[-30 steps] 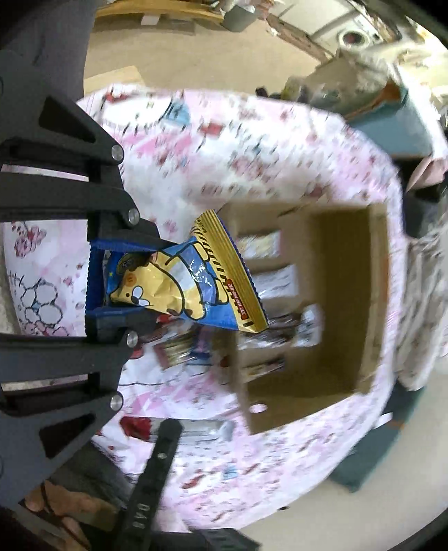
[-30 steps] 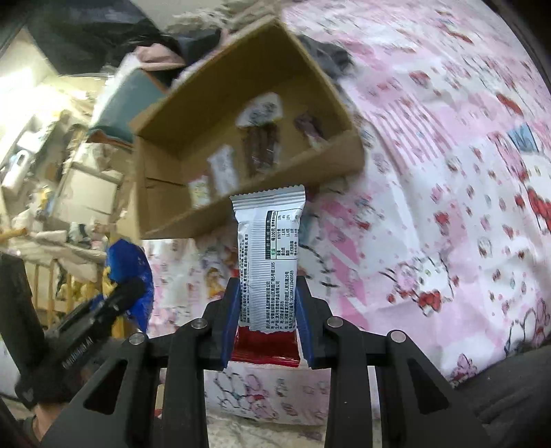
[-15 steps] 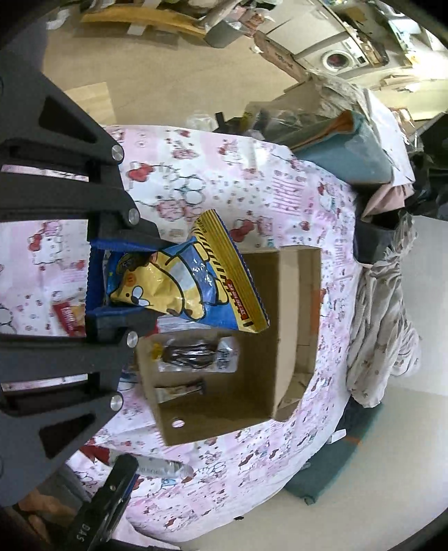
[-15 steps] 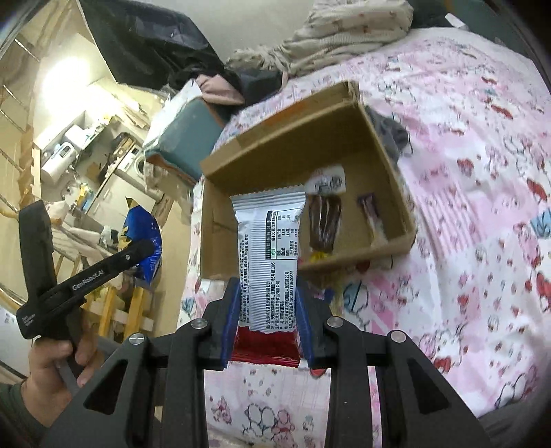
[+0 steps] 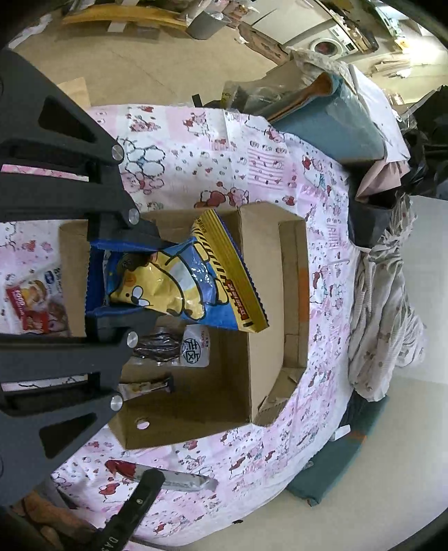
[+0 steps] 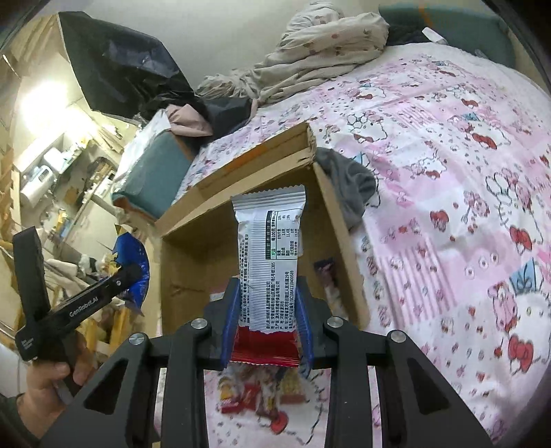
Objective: Organize snacks
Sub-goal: 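Lower the chip bag into the box with the left tool while the right tool drops the white-red bar in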
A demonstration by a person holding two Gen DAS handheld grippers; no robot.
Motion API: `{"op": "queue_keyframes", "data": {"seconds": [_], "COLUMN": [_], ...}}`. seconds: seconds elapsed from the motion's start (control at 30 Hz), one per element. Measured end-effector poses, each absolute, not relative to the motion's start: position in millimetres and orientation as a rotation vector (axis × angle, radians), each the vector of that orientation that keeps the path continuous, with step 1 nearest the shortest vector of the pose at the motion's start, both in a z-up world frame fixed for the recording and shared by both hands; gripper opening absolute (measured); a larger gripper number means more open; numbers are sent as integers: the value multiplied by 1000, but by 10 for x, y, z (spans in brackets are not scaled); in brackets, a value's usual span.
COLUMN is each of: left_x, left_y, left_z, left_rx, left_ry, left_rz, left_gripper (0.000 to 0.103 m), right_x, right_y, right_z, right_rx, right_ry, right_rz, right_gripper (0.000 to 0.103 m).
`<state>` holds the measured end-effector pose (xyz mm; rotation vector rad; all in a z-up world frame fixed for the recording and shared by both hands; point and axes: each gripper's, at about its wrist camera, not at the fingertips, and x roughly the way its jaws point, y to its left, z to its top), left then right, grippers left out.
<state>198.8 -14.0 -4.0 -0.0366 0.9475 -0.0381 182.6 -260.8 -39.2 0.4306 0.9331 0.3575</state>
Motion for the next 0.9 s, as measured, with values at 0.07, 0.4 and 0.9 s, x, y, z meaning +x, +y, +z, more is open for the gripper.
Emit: {"op": "queue_keyframes", "data": {"seconds": [0.07, 0.4, 0.9], "left_x": [2034, 2124, 2152], "left_y": [-167, -263, -301], "left_z": [-122, -463, -517], "left_rx": [-29, 22, 18], "left_ry": [950, 979, 988], "left_rz": [-40, -61, -61], "left_gripper": [21, 21, 24], "right_x": [1926, 2264, 2260], "right_y": [-2587, -2464, -2289], "right_z": [-436, -755, -816], "right_rx": [411, 371, 323], "right_ry": [940, 1012, 1041], "right_rz": [352, 321, 340], "right_gripper": [32, 32, 32]}}
